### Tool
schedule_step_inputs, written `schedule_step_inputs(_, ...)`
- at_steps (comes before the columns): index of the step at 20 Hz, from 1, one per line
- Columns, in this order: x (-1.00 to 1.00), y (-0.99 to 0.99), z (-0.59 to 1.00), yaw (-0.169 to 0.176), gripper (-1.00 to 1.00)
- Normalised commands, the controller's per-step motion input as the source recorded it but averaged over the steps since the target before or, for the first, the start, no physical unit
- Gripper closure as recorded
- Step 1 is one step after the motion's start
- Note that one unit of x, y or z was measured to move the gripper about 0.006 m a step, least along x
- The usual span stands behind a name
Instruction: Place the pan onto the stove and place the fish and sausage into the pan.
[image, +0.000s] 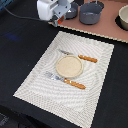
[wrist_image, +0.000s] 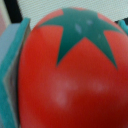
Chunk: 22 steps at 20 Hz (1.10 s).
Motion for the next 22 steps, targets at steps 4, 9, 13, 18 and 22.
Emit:
schedule_step_inputs(4, -0.02, 0.93, 0.01, 0.000, 1.00)
schedule_step_inputs(9, -0.01, 0.93, 0.00, 0.000, 1.00)
schedule_step_inputs(13, 0.05, 0.97, 0.00, -0.001, 1.00)
schedule_step_inputs(18, 0.02, 0.92, 0.00, -0.008, 1.00)
schedule_step_inputs(22, -0.01, 0.59, -0.08, 0.000, 1.00)
